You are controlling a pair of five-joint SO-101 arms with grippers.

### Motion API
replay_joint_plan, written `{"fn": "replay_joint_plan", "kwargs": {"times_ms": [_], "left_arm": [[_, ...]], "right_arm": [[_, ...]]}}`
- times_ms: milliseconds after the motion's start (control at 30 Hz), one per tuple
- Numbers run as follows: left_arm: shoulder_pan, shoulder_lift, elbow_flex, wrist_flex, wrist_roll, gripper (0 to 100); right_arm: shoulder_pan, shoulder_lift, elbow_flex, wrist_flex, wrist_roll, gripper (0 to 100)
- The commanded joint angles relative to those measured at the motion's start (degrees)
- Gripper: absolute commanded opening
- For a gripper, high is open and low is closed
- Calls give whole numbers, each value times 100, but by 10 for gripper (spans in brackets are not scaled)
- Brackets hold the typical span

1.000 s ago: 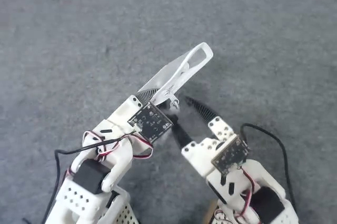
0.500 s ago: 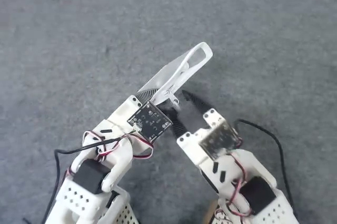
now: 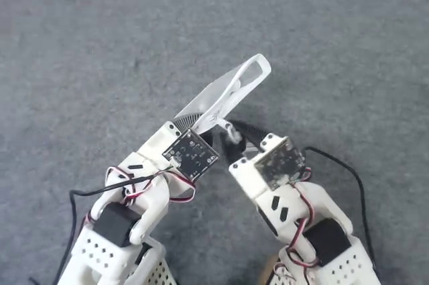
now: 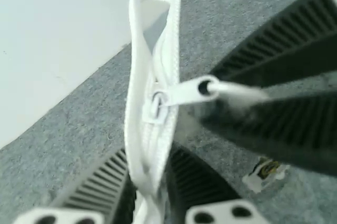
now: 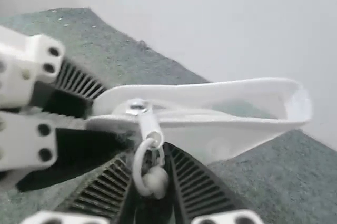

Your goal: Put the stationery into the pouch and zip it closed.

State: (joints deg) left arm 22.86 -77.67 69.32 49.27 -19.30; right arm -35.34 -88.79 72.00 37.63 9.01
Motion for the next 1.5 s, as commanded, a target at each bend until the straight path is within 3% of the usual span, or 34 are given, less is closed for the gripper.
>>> {"fn": "replay_joint_plan", "kwargs": {"times_ms": [0,267,767,1267,1467], "left_arm": [[-114,35,-4,-35,132,9],[-114,35,-4,-26,132,9],[-88,35,-4,-18,141,9],[-88,35,-4,-18,141,9],[-88,35,-4,-18,141,9]], "right_arm": [[400,40,-422,-215,-396,6],[1007,110,-431,-532,-782,5],[1578,154,-431,-1182,-747,5],[2220,1921,-1345,-1631,-738,5],[2607,2563,-1415,-2281,-721,5]]}}
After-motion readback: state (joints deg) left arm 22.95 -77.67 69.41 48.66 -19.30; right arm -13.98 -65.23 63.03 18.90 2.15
